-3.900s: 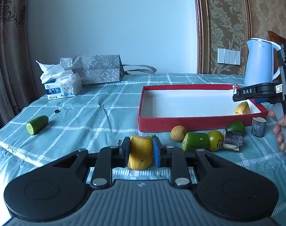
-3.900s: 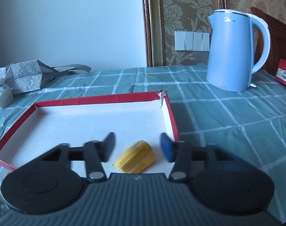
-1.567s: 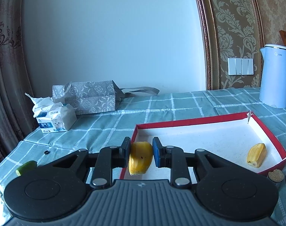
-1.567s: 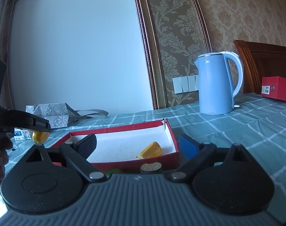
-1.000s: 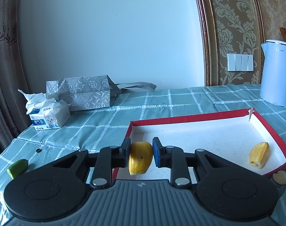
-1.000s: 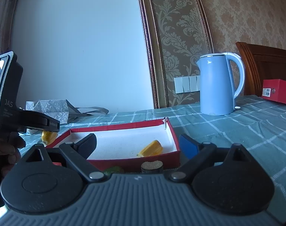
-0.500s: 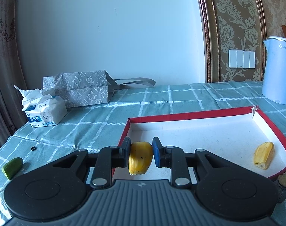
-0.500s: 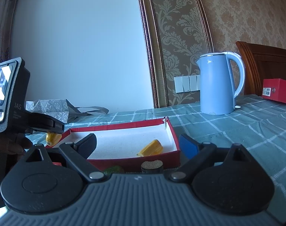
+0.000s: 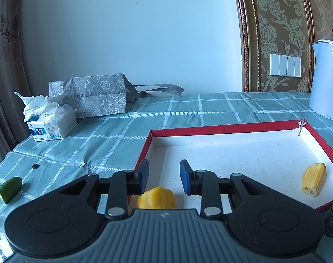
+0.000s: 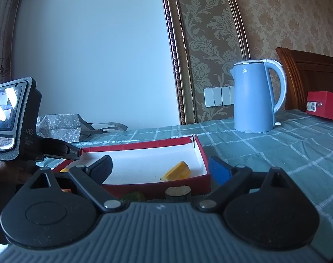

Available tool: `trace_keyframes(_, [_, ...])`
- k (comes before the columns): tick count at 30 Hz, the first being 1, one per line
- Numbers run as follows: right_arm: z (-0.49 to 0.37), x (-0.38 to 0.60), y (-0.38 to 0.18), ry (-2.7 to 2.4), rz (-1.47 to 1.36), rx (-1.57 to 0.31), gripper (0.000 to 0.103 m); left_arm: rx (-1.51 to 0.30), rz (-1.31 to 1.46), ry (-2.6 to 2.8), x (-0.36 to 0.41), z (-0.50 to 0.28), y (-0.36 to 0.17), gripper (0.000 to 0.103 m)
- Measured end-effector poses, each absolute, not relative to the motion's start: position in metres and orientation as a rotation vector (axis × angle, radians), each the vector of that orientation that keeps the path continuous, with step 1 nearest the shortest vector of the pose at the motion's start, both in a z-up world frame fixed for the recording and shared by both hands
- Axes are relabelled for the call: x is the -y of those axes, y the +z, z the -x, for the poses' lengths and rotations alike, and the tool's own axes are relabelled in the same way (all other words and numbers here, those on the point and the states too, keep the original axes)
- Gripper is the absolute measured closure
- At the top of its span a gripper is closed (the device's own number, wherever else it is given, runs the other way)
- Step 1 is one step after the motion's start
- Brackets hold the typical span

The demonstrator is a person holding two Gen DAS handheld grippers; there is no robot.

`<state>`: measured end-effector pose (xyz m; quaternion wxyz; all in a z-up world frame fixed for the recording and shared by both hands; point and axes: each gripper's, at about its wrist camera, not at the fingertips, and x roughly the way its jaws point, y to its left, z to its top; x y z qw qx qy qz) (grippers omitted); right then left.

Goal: Organize fruits
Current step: 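Release the yellow pepper in the tray with left tool while right tool nears the log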

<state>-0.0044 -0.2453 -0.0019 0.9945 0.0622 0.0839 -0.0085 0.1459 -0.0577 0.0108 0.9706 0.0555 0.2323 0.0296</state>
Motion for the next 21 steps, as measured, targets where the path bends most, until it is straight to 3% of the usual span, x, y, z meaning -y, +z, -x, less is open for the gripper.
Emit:
trace_keyframes(13, [0.019,0.237,0.003,0.07,-0.068,-0.253,0.01,-0.419,-0.018,0.019,-0.002,-0.077,0.031,0.07])
trace_keyframes(15, [0.02,0.228,-0.003,0.09,-0.024,-0.29,0.014,-0.425,-0.005,0.025,-0.015,-0.065,0.025,0.062])
trace_keyframes(17, [0.019,0.217,-0.006,0.105,0.022,-0.319,0.02,-0.432,0.003,0.037,-0.024,-0.057,0.019,0.062])
trace_keyframes(21, [0.009,0.202,-0.006,0.143,0.071,-0.347,0.021,-0.447,0.037,0.044,-0.042,-0.047,0.011,0.062])
